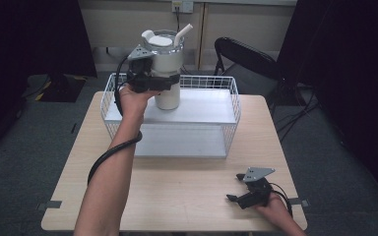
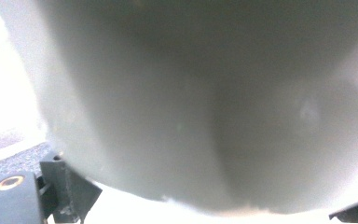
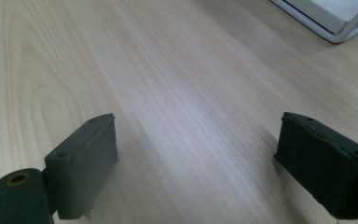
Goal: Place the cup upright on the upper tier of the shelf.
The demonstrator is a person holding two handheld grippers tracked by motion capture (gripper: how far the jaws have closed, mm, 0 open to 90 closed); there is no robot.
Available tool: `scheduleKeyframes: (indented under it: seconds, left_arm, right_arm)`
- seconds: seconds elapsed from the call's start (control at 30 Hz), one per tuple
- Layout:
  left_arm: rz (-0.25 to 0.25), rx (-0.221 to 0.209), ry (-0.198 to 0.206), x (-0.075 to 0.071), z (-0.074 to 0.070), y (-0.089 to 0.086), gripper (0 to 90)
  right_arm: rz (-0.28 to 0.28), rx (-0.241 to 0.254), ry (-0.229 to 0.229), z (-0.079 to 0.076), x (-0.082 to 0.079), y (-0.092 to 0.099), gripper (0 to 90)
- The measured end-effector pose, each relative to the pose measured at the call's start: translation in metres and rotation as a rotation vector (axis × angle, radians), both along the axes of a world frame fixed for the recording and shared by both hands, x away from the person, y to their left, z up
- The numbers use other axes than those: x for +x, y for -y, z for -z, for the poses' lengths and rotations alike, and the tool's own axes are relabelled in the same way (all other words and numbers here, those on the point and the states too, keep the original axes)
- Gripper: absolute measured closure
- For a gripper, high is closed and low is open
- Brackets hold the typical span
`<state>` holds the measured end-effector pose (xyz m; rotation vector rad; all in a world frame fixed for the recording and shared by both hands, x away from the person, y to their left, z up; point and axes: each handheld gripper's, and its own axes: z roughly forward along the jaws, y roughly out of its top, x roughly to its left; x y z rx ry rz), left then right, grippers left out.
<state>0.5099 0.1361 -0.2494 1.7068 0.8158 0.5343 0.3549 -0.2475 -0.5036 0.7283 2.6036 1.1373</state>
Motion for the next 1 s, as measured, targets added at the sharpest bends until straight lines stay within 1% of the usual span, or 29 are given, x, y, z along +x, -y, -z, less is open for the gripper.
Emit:
scheduleKeyframes:
  seconds: [0.07,0.1,0.2,0.3,0.37,0.4,0.47,0.57,0.6,0.63,0.67,0.73,0.77,0.93,1.0]
  left_arm:
    - [-0.002,0.001,-0.007,0.000,0.003,0.000,10.2]
    - [-0.002,-0.006,0.002,0.000,0.005,-0.001,10.2]
    - [-0.002,-0.012,0.007,-0.001,0.006,-0.002,10.2]
    - [0.006,-0.004,0.017,-0.002,0.007,-0.001,10.0]
    - [0.023,0.014,0.038,-0.003,0.008,0.001,10.0]
    - [0.025,0.020,0.039,-0.004,0.008,0.000,10.0]
    - [0.028,0.009,0.038,-0.004,0.010,-0.002,9.8]
    - [0.017,0.024,0.052,-0.006,0.012,-0.001,9.8]
    - [0.015,0.012,0.053,-0.006,0.013,-0.001,9.9]
    - [0.018,0.009,0.047,-0.006,0.014,-0.002,9.9]
    - [0.019,-0.008,0.030,-0.005,0.015,-0.002,9.5]
    - [0.016,-0.026,0.030,-0.006,0.017,-0.003,8.9]
    - [0.013,-0.032,0.020,-0.006,0.018,-0.003,8.7]
    - [0.012,-0.035,-0.025,-0.008,0.018,-0.006,7.9]
    - [0.013,-0.028,-0.034,-0.010,0.018,-0.008,7.9]
  right_arm:
    - [0.000,0.000,0.000,0.000,0.000,0.000,11.7]
    - [0.000,0.000,0.000,0.000,0.000,0.000,11.7]
    - [0.000,0.000,0.000,0.000,0.000,0.000,11.7]
    - [0.000,0.000,0.000,0.000,0.000,0.000,11.7]
    - [0.000,-0.001,0.000,0.000,0.000,0.000,11.7]
    - [0.000,-0.001,0.000,0.000,0.000,0.000,11.7]
    - [0.000,-0.001,0.000,0.000,0.000,0.000,11.7]
    - [0.000,-0.001,0.001,0.000,0.000,0.000,11.7]
    - [0.000,-0.001,0.001,0.000,0.000,0.000,11.7]
    - [0.000,-0.001,0.001,0.000,0.000,0.000,11.7]
    - [0.000,-0.001,0.001,0.000,0.000,0.000,11.7]
    - [0.000,-0.001,0.001,0.000,0.000,0.000,11.7]
    - [0.000,-0.001,0.001,0.000,0.000,0.000,11.7]
    - [0.000,-0.001,0.001,0.000,0.000,0.000,11.7]
    - [0.000,-0.001,0.001,0.000,0.000,0.000,11.7]
